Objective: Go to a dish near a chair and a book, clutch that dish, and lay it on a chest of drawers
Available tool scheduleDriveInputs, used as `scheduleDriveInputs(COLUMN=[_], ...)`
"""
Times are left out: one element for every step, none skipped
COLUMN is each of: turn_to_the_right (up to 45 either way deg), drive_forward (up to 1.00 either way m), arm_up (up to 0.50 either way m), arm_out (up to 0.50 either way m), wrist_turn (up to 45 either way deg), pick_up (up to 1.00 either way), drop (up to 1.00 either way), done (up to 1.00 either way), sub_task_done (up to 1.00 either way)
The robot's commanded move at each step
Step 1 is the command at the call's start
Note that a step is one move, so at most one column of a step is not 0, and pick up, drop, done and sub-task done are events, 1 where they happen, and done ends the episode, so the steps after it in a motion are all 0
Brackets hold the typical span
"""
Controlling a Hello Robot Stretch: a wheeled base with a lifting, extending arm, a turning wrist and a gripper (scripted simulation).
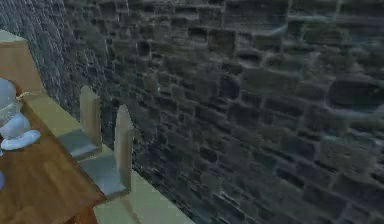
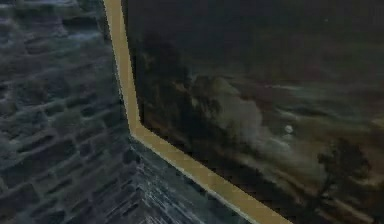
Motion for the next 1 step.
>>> scheduleDriveInputs(turn_to_the_right=[0.0], drive_forward=[0.35], arm_up=[0.0], arm_out=[0.0], wrist_turn=[0.0], pick_up=[0.0], drop=[0.0], done=[0.0], sub_task_done=[0.0])
